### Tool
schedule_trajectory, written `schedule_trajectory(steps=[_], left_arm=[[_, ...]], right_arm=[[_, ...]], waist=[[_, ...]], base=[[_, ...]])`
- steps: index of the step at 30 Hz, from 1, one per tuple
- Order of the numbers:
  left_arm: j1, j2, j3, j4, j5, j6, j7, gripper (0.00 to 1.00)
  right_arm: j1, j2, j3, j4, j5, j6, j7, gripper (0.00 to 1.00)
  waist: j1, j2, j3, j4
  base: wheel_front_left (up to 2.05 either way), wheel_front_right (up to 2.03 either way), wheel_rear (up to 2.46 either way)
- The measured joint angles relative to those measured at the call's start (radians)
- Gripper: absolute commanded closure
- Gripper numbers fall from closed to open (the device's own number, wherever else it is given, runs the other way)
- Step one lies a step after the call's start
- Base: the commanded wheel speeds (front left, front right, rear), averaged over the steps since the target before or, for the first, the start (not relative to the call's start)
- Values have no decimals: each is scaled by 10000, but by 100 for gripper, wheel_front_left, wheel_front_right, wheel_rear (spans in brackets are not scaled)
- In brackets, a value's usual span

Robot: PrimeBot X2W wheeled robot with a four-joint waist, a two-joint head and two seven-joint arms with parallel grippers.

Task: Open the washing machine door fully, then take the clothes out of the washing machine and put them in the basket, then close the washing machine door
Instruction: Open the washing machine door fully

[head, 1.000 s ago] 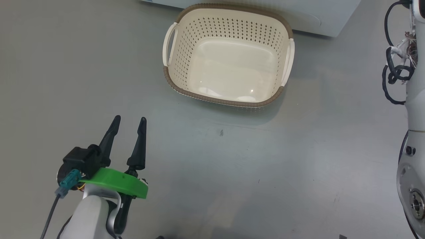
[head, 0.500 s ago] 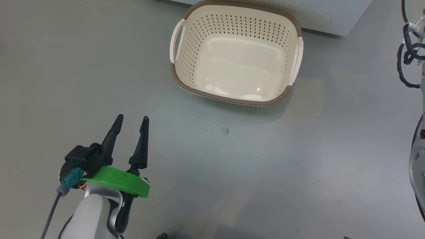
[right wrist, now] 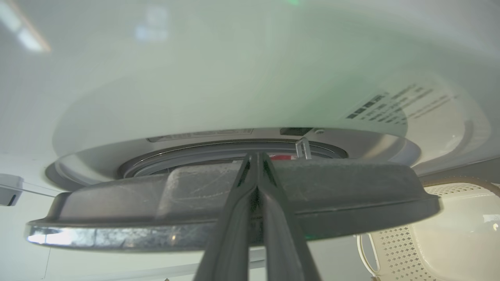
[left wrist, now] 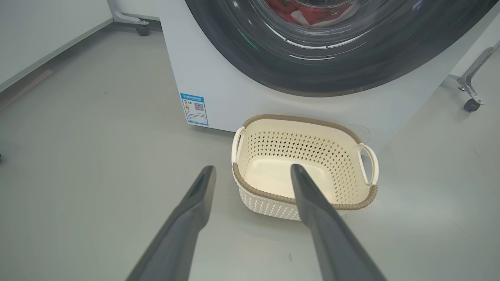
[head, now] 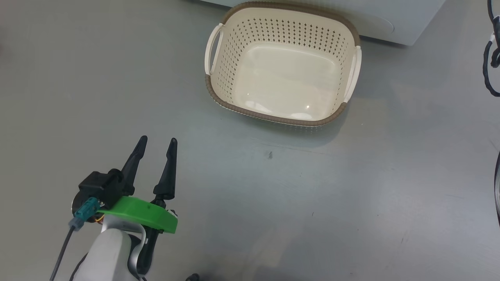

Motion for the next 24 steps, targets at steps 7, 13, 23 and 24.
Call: schedule_trajectory(steps=[7,13,23,24], left_arm=[[-5,-2,-8,2,0,0,0,0],[-18,-4,-4,8,0,0,0,0],[-37,-4,0,96,2,0,0,0],[-36,-4,2,105,2,0,0,0]], right_arm=[[-151,-86,-2,301,17,0,316,100],[-204,-107,15,476,17,0,489,100],[-39,-44,58,719,92,-75,662,100],[1,-29,58,729,94,-75,665,100]], waist=[[0,0,-44,-4],[0,0,-97,-36],[0,0,-372,-116],[0,0,-407,-126]], base=[[0,0,0],[0,0,0],[0,0,0],[0,0,0]])
